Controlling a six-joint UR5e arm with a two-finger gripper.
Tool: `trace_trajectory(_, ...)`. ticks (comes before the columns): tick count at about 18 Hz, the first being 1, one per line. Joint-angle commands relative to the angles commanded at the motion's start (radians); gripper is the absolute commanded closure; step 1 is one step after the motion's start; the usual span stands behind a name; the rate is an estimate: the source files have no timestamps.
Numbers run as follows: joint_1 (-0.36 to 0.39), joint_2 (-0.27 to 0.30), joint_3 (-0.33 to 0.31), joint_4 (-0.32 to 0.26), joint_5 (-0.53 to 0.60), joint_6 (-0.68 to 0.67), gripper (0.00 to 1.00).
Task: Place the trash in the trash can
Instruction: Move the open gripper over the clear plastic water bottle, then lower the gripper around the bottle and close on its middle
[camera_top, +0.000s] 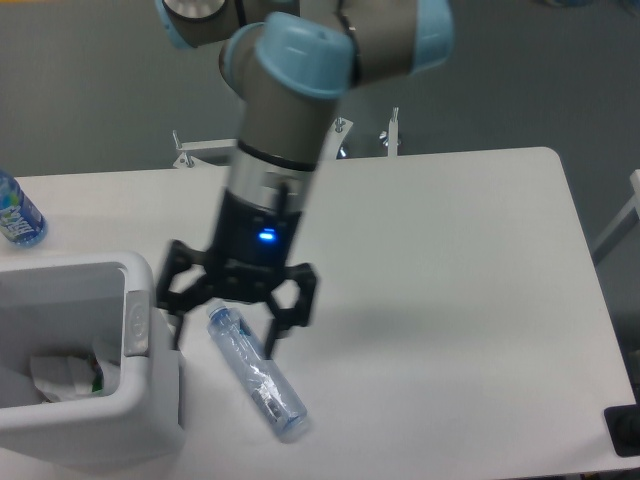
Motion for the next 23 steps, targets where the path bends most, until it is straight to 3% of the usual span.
trace_trajectory(8, 0.009, -0.06, 0.002, 0.008, 0.166, 0.021, 0.0)
trace_trajectory(15, 0.002, -0.146, 0.015, 0.009, 0.217, 0.072, 0.0)
trace_trajectory(23, -0.057, -0.259, 0.012, 0.005, 0.22, -0.009, 0.0)
